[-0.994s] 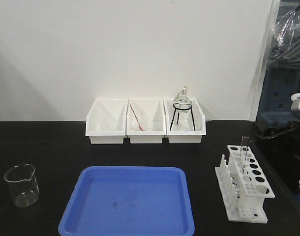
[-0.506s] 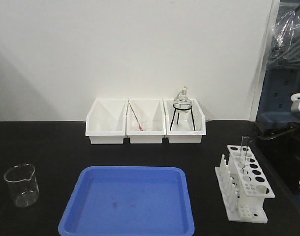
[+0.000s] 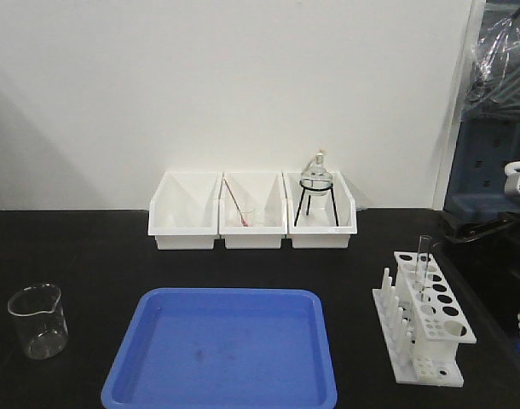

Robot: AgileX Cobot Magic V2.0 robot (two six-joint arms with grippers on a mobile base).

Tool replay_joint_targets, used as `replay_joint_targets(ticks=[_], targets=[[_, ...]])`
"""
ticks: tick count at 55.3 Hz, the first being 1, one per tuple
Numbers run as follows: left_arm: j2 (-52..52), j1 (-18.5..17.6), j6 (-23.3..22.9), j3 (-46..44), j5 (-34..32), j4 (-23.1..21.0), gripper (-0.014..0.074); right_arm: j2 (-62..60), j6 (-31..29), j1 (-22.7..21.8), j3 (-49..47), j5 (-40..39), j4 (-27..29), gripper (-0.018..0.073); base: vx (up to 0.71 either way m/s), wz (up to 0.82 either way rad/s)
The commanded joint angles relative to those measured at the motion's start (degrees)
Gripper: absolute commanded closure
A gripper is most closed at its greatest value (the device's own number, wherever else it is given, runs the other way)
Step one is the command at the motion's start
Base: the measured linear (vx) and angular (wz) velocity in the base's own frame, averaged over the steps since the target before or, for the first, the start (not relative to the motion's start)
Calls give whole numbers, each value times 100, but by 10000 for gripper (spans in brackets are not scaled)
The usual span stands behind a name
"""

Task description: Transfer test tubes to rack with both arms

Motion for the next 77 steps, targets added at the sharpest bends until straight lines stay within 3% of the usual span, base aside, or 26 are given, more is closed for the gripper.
replay_joint_targets(ticks=[1,15,24,34,39,47,60,68,70,77], targets=[[-81,3,6,148,-440,-50,606,-226,7,-30,-178,-413,44,-20,0,0],[-81,3,11,148,-439,-50,606,-264,-36,-54,-178,-341,55,-20,0,0],[-81,3,11,148,-439,-50,605,-1013,-83,-19,290,69,192,-20,0,0],[-81,3,11,148,-439,-50,603,-2779,-1242,-34,1826,59,1036,1,0,0],[-81,3,11,148,-439,-50,603,-3787,-2066,-34,2697,59,1655,52,0,0],[-81,3,11,148,-439,-50,603,-5474,-2674,-34,3900,216,2459,176,0,0],[-81,3,11,148,-439,-50,603,-7692,-2543,-34,5206,1509,2728,436,0,0],[-81,3,11,148,-439,-50,603,-8435,-2550,-29,5784,1744,2904,571,0,0],[-81,3,11,148,-439,-50,603,-8616,-2554,-29,5756,2107,2907,577,0,0],[-81,3,11,148,-434,-50,603,-8575,-2693,-29,5750,2249,2874,574,0,0]])
